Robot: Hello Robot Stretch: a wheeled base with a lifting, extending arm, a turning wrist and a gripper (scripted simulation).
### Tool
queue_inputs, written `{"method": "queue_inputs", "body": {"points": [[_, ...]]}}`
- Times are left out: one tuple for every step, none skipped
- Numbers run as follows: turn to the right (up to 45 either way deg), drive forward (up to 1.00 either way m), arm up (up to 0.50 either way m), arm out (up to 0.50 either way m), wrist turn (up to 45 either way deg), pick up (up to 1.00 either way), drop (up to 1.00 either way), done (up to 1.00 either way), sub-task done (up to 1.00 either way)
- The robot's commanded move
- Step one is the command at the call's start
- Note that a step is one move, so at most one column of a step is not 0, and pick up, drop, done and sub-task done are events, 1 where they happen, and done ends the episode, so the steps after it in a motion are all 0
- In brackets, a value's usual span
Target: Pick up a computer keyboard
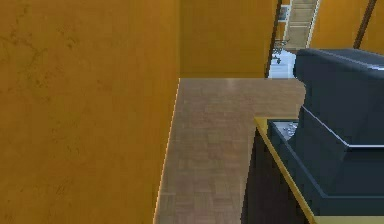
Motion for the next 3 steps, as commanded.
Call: {"method": "queue_inputs", "body": {"points": [[0.0,0.00,0.00,0.00,45.0,0.00,0.00,0.00,0.00],[0.0,0.00,0.00,0.00,45.0,0.00,0.00,0.00,0.00],[0.0,0.00,0.00,0.00,42.0,0.00,0.00,0.00,0.00]]}}
